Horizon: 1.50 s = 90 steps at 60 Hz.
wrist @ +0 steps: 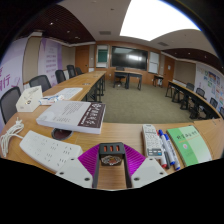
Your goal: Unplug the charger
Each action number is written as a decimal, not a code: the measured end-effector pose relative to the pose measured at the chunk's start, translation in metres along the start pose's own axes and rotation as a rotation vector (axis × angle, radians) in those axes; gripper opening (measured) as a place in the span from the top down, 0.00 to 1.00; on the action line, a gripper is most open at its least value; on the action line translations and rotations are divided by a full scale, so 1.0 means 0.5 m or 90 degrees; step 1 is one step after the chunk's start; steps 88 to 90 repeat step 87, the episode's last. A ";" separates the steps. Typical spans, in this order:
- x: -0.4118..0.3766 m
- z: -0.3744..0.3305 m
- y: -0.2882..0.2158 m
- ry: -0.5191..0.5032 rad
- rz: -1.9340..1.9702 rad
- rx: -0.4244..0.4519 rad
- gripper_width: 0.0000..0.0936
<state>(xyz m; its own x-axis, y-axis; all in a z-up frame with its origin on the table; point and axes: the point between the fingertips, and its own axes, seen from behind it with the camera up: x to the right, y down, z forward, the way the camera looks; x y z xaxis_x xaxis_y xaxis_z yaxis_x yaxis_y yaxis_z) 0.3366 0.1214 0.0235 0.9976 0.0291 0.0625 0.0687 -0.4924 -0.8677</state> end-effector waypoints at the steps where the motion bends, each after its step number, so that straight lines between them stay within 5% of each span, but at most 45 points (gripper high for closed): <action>1: 0.000 -0.003 0.001 -0.002 -0.004 0.000 0.58; 17: -0.010 -0.088 0.054 -0.025 0.019 -0.069 0.08; 28: -0.003 -0.203 0.054 0.005 0.036 -0.093 0.09; 61: -0.091 -0.721 0.000 0.071 -0.014 -0.049 0.09; 90: -0.147 -0.844 -0.001 0.065 -0.012 -0.029 0.09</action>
